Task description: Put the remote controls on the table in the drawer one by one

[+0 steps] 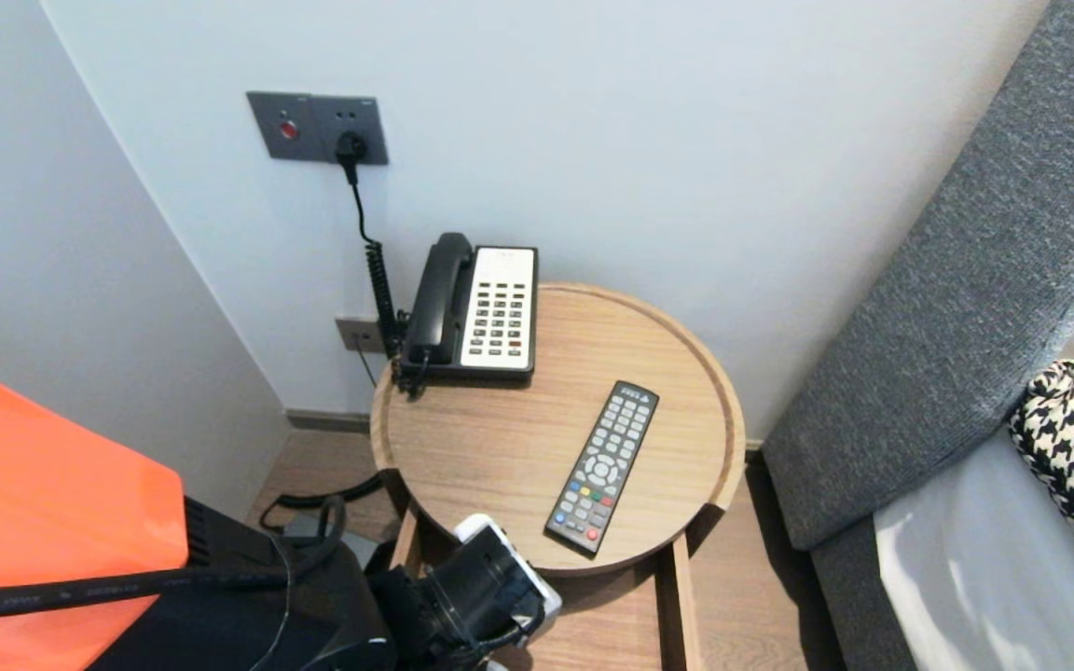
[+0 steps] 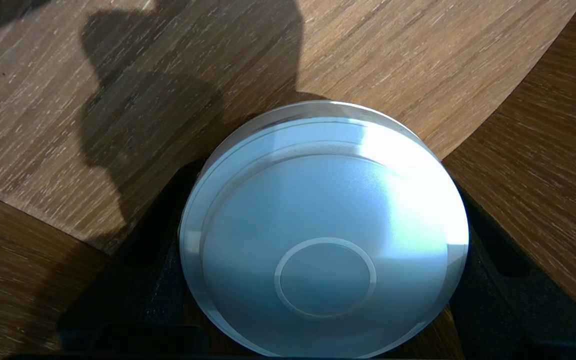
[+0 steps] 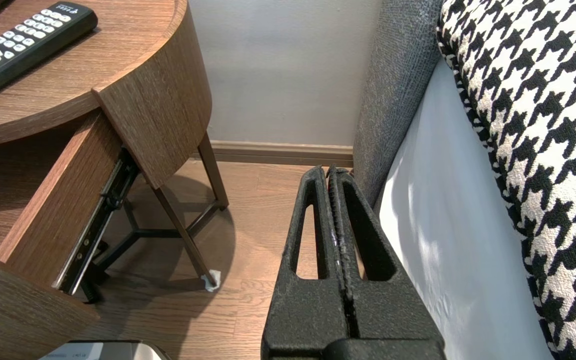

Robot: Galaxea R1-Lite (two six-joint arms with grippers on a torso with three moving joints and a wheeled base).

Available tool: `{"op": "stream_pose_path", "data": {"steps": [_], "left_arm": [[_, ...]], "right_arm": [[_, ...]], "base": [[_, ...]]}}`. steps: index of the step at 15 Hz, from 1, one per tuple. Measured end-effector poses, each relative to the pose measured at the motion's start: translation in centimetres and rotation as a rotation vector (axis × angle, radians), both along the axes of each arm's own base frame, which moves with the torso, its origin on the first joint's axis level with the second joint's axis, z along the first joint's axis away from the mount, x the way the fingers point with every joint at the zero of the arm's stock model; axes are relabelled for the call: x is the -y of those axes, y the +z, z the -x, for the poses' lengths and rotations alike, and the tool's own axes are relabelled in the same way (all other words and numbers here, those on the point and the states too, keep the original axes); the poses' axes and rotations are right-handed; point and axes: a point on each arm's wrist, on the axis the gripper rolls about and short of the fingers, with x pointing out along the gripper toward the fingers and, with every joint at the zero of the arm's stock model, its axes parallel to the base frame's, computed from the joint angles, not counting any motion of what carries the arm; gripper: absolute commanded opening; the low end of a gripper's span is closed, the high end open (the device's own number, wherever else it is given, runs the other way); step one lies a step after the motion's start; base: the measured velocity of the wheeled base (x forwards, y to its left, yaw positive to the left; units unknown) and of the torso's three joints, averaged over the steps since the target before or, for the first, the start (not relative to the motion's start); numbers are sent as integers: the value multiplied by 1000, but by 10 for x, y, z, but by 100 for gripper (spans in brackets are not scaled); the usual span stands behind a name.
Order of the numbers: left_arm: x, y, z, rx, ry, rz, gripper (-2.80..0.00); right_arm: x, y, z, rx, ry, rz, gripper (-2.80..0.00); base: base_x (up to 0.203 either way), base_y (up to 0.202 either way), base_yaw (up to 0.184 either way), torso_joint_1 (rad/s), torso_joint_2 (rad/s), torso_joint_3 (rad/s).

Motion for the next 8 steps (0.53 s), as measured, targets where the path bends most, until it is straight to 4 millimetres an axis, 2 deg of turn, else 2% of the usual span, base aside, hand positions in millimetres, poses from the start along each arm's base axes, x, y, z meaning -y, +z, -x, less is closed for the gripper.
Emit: {"op": "stream_pose_path", "data": {"steps": [8], "left_arm": [[0,-1,1,-23,-7,4,-280]], "right_arm": [[0,0,0,0,0,0,-280]], "base": [[0,0,0,0,0,0]]}}
